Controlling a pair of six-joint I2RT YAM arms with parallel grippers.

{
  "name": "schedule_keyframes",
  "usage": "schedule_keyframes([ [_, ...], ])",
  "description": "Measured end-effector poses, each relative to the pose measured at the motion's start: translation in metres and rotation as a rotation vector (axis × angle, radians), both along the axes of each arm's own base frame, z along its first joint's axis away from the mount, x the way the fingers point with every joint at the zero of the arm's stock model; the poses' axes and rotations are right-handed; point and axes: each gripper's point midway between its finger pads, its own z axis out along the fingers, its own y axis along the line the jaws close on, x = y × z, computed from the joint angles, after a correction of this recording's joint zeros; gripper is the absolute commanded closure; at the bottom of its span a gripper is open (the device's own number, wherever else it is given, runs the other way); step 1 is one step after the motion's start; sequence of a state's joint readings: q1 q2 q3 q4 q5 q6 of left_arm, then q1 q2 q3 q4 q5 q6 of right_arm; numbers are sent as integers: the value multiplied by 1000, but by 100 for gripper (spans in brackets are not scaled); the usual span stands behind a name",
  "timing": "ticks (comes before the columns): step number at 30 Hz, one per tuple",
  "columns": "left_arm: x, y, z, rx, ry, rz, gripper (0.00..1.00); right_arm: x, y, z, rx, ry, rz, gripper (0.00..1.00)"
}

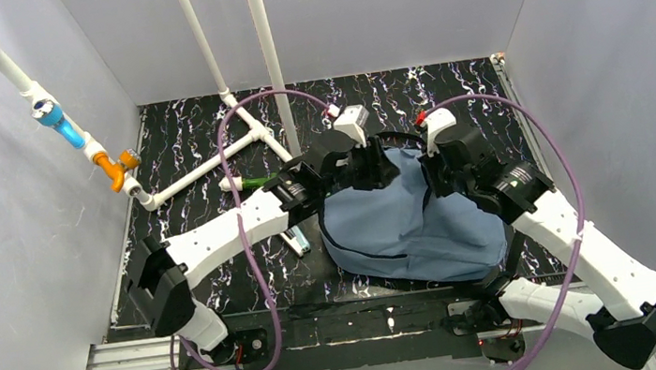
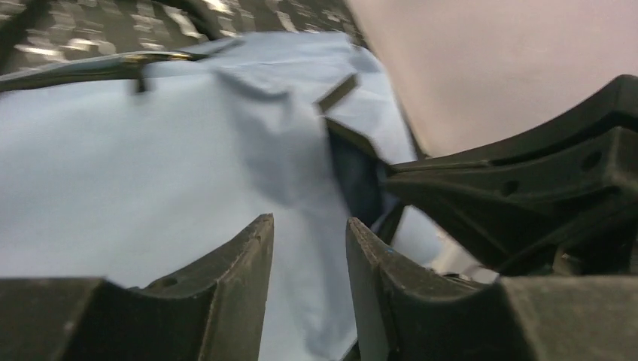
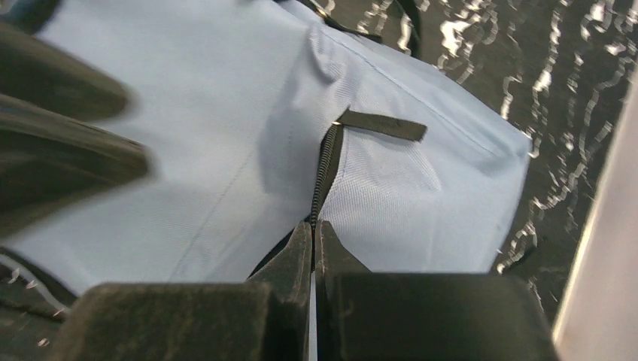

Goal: Pack the student bag
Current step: Adjust the student bag at the center of the board, then pick up the stationery from the center of the board.

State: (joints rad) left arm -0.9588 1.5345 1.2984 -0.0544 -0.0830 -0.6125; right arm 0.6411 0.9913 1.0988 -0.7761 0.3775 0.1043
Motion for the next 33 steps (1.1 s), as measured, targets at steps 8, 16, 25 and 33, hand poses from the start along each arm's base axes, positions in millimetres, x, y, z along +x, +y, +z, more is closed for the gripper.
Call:
schedule_keyframes([
  [8,-39,-39,-33,-141,181,-188,43,-7,17,4,75,6,100,99],
  [16,-60,57,-7,-160,138,-53,17,1,14,0,47,4,74,99],
  [25,-69,206,-28,41,84,369,2,2,16,-2,48,12,76,99],
  [33,-52,266,-100,329,191,586,2,2,18,0,59,15,86,99],
])
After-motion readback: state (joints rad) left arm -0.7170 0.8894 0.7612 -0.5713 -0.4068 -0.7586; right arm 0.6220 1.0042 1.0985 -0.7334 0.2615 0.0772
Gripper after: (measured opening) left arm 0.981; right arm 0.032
